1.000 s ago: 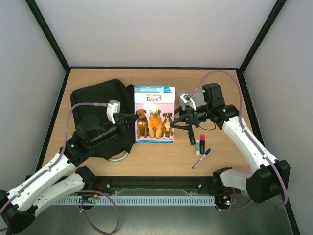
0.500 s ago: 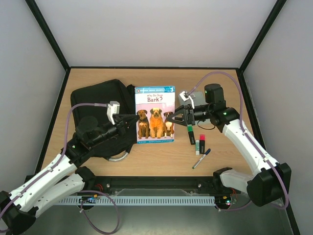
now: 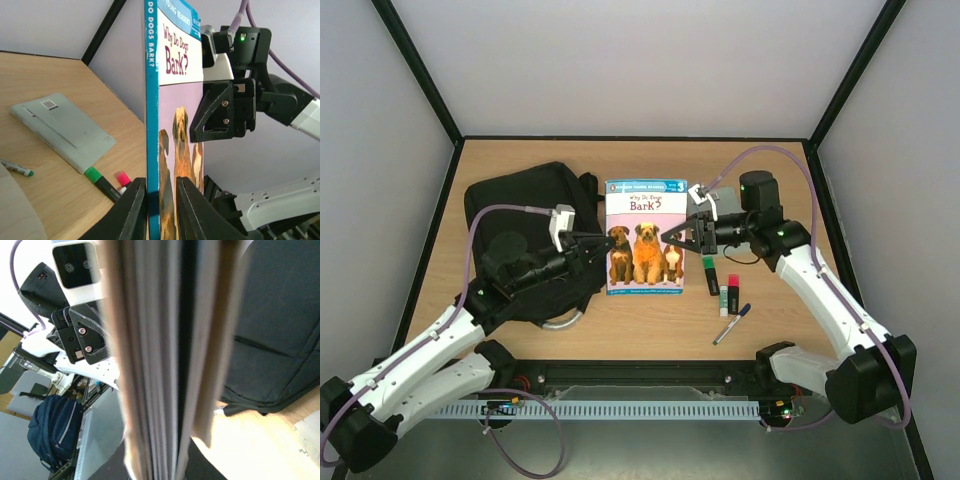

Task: Pack the student bag
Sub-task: Pick up the book from the center of the board.

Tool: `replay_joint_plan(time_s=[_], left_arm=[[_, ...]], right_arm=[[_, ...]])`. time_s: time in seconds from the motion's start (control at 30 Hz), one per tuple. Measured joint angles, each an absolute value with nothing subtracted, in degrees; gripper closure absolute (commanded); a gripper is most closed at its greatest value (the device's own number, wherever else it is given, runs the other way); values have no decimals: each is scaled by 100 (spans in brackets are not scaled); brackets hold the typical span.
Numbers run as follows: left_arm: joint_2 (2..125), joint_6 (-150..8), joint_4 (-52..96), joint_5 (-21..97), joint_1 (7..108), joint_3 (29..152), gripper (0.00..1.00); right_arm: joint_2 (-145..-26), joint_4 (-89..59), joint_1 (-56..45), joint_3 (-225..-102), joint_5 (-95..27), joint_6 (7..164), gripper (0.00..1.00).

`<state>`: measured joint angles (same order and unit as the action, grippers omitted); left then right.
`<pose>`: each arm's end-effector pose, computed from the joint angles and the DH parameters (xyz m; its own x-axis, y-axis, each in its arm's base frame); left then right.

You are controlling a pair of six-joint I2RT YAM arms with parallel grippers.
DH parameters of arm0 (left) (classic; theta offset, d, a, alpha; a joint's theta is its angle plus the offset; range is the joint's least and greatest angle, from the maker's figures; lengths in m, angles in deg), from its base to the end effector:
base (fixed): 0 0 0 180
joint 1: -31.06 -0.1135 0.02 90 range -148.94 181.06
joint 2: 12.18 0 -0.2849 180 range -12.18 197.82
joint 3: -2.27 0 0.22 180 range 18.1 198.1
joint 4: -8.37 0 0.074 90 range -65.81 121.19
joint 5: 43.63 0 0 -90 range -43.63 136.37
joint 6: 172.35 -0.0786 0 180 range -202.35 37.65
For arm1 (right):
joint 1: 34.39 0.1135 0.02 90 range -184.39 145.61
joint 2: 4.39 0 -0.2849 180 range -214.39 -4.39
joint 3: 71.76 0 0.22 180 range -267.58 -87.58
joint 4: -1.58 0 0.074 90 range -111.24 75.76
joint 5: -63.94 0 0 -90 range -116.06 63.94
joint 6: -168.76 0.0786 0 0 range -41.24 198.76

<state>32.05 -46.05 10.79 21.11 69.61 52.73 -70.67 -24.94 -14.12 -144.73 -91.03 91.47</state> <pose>0.1193 -0.1380 0.3457 -0.4889 -0.2950 -0.8209 0.7534 0.3317 -0.5679 0.1862 0.1447 0.3636 -0.5186 -0.0923 -0.8500 -0.8530 0.1250 0.5068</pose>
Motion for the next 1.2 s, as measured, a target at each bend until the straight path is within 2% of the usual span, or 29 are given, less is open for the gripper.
replay_joint_plan(time_s=[0.1, 0.3, 0.4, 0.5, 0.53, 0.57, 0.6, 0.63, 0.67, 0.8, 0.83, 0.97, 1.2], left_arm=[[3331, -4612, 987, 1967, 6959, 5273, 74], [3727, -4566, 724, 1609, 6946, 5273, 74], [3779, -4549, 648, 1523, 6946, 5273, 82], [3786, -4516, 617, 1493, 6941, 5273, 97], [3784, -4501, 611, 1491, 6939, 5273, 97], [3784, -4494, 611, 1493, 6939, 5275, 98], [3777, -4490, 617, 1512, 6939, 5275, 98], [3766, -4492, 641, 1534, 6941, 5280, 98], [3745, -4494, 681, 1534, 6941, 5286, 98], [3607, -4538, 921, 1528, 6948, 5380, 98], [3581, -4540, 932, 1519, 6950, 5407, 97], [3519, -4498, 906, 1370, 6952, 5514, 98], [3537, -4310, 655, 1123, 6952, 5525, 98]], right_arm=[[-7024, -2488, -1412, -14433, -9092, 9147, 92], [-7006, -2488, -1412, -14403, -9055, 9147, 93], [-7006, -2488, -1412, -14396, -9046, 9144, 93], [-7002, -2488, -1412, -14396, -9042, 9142, 92], [-6997, -2488, -1412, -14394, -9035, 9140, 88], [-6991, -2488, -1412, -14394, -9020, 9133, 79], [-6984, -2488, -1412, -14392, -8987, 9129, 66], [-6973, -2497, -1412, -14387, -8946, 9133, 47], [-6958, -2497, -1412, -14379, -8876, 9142, 35], [-6849, -2503, -1412, -14333, -8511, 9031, 3], [-6814, -2505, -1414, -14320, -8410, 8989, 0], [-6761, -2459, -1418, -14191, -8292, 8930, 1], [-6864, -2403, -1418, -14049, -8911, 8950, 0]])
